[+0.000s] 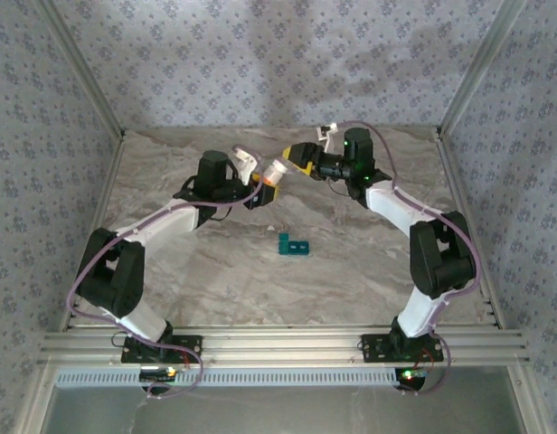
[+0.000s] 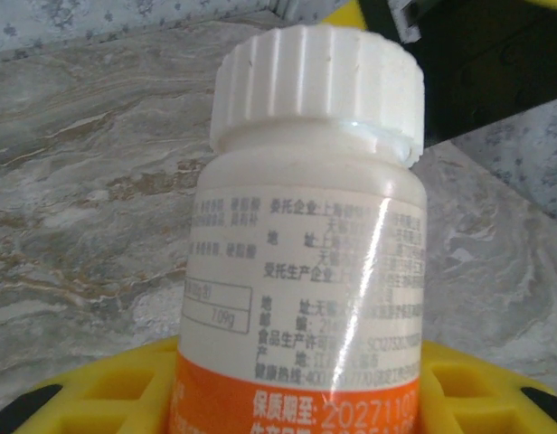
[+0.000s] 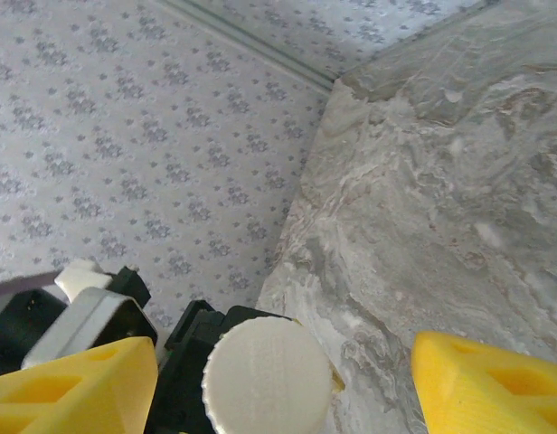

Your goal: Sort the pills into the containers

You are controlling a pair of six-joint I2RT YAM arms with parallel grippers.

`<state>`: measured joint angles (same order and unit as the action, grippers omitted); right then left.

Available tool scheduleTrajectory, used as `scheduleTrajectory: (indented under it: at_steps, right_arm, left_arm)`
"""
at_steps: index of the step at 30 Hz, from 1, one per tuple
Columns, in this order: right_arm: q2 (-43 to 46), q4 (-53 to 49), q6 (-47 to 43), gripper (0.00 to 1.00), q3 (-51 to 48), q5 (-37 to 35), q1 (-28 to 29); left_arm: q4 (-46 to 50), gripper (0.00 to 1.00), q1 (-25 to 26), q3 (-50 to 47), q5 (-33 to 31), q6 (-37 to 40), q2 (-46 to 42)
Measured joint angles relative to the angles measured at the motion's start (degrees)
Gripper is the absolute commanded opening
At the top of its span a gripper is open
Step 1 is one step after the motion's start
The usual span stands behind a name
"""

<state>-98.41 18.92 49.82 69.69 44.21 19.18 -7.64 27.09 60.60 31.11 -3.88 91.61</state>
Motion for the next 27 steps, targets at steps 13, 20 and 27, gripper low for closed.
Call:
scheduleTrajectory:
  at_steps: [13, 20, 27]
  right_arm:
    - [0.20, -18.36, 1.03, 0.77, 8.59, -8.72, 1.31]
    - [-1.36, -22.29, 0.98, 0.75, 9.22, -9.81, 3.87]
    - [-2.03, -23.93, 0.98, 0.70, 9.22, -10.03, 5.53]
  left_arm:
    - [5.03, 0.00, 3.67, 0.70, -9.77, 8.11, 0.00]
    - [6.40, 0.00, 3.82, 1.22, -11.26, 9.44, 0.00]
    - [6.40, 0.00, 4.11, 2.29, -11.54, 9.75, 0.00]
